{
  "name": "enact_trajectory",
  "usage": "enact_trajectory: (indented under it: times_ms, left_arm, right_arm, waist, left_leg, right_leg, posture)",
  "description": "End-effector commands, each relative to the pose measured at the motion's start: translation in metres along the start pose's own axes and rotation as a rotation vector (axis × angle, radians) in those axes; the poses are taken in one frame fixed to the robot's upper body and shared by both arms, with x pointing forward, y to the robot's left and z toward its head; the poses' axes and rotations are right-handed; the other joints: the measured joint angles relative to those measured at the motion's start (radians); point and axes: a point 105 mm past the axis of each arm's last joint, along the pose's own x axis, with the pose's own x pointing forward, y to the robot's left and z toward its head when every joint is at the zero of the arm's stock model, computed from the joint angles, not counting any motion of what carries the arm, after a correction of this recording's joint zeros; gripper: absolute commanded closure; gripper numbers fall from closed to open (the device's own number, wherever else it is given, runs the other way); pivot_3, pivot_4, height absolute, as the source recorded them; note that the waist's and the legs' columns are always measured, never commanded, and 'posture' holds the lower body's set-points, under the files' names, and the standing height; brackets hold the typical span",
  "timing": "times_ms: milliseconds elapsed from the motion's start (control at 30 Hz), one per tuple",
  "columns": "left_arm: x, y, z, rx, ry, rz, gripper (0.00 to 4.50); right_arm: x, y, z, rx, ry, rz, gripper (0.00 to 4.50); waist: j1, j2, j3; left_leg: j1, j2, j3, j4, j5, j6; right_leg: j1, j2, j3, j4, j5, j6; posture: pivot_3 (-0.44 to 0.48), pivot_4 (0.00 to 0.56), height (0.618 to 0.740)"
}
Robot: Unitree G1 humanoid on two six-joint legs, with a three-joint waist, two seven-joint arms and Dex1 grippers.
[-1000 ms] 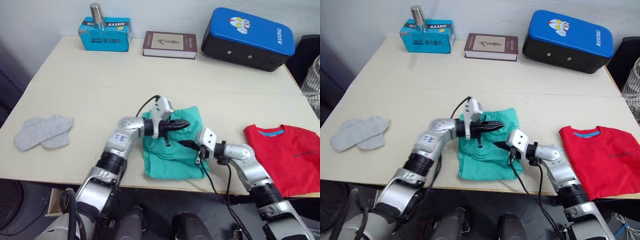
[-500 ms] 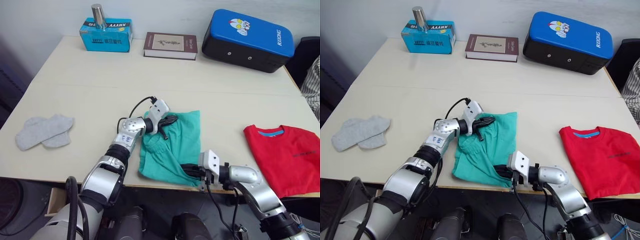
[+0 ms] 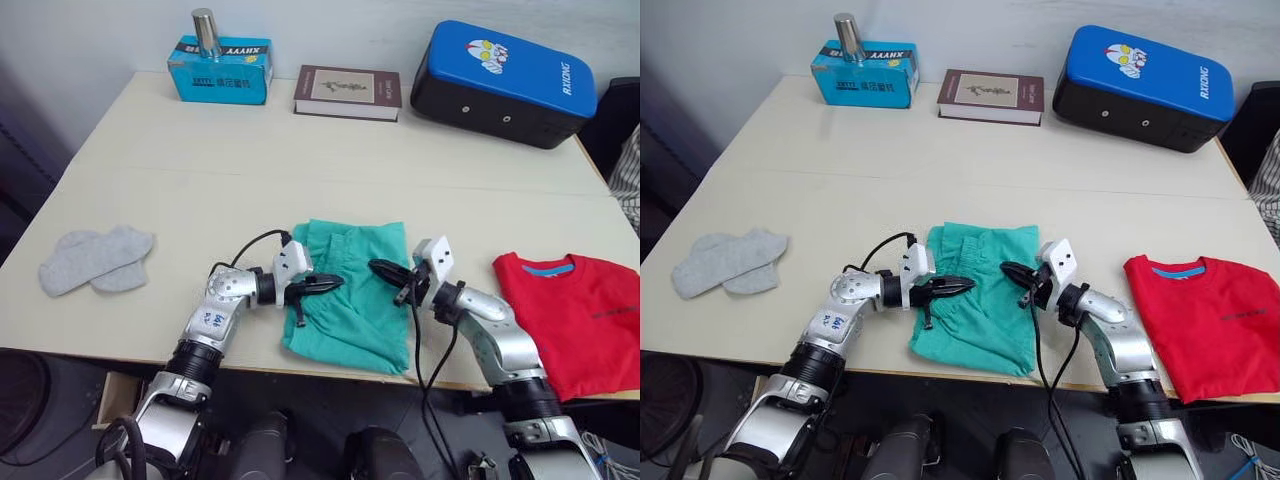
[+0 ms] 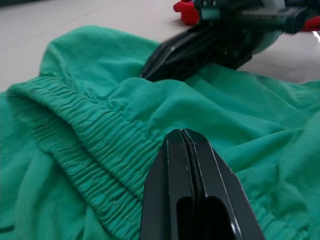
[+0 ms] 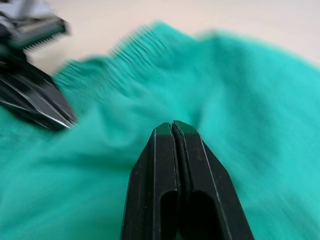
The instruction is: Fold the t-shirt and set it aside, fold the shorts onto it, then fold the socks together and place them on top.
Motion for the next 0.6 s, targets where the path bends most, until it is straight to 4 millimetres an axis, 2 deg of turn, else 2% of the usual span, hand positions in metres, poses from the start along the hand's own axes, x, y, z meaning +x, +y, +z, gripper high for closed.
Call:
enact_trajectory:
  times_ms: [33, 167, 267, 333, 400, 500, 600]
  left_arm:
    - [-0.011, -0.005, -0.014, -0.012, 0.053, 0.017, 4.50]
    - [-0.022, -0.012, -0.019, -0.006, 0.070, -0.015, 4.50]
    - [-0.029, -0.005, -0.015, 0.008, 0.045, 0.022, 4.50]
    - [-0.031, -0.004, -0.013, 0.014, 0.024, 0.017, 4.50]
    - [-0.032, -0.005, -0.018, 0.016, 0.040, 0.005, 4.50]
    - [-0.034, -0.001, -0.023, 0.023, 0.069, 0.019, 4.50]
    - [-0.034, 0.005, -0.021, 0.014, 0.053, 0.045, 4.50]
  right_arm:
    - [-0.027, -0.030, 0.019, 0.057, -0.059, -0.097, 4.44]
    - [-0.052, -0.021, 0.031, 0.182, -0.038, 0.017, 4.44]
    - [-0.070, -0.014, 0.033, 0.366, 0.064, 0.065, 3.92]
    - [-0.077, -0.008, 0.021, 0.497, 0.231, 0.072, 3.28]
    - [-0.074, 0.005, 0.019, 0.613, 0.324, 0.128, 2.51]
    - [-0.061, 0.013, 0.013, 0.716, 0.421, 0.133, 1.61]
    - [-0.042, 0.024, 0.017, 0.802, 0.442, 0.188, 0.71]
  waist:
    - [-0.002, 0.000, 0.000]
    - [-0.003, 0.001, 0.000]
    - [-0.009, 0.002, 0.000]
    - [-0.013, 0.003, 0.001]
    - [-0.017, 0.003, 0.001]
    - [-0.026, 0.003, 0.000]
    - [-0.028, 0.003, 0.000]
  left_leg:
    - [0.000, 0.000, 0.000, 0.000, 0.000, 0.000]
    - [0.001, 0.000, 0.000, -0.001, 0.000, 0.000]
    - [0.002, 0.001, 0.001, -0.003, -0.001, 0.000]
    - [0.002, 0.002, 0.000, -0.004, -0.003, 0.002]
    - [0.002, 0.002, 0.000, -0.004, -0.003, 0.003]
    - [0.002, 0.002, 0.001, -0.006, -0.003, 0.003]
    - [0.002, 0.002, 0.001, -0.006, -0.003, 0.003]
  right_leg:
    - [0.000, 0.000, 0.000, 0.000, 0.000, 0.000]
    - [0.000, 0.000, 0.000, 0.000, 0.000, 0.000]
    - [0.000, 0.001, 0.000, -0.001, 0.000, 0.000]
    - [0.000, 0.001, 0.000, -0.001, 0.000, 0.000]
    - [0.000, 0.001, 0.000, -0.002, 0.000, -0.001]
    - [0.000, 0.001, 0.000, -0.004, -0.001, -0.001]
    - [0.000, 0.001, -0.001, -0.004, -0.001, -0.001]
  posture:
    - [0.000, 0.150, 0.740]
    - [0.000, 0.150, 0.740]
    - [0.000, 0.150, 0.740]
    - [0.000, 0.150, 0.740]
    - [0.000, 0.150, 0.740]
    - [0.000, 0.150, 0.740]
    - [0.000, 0.150, 0.740]
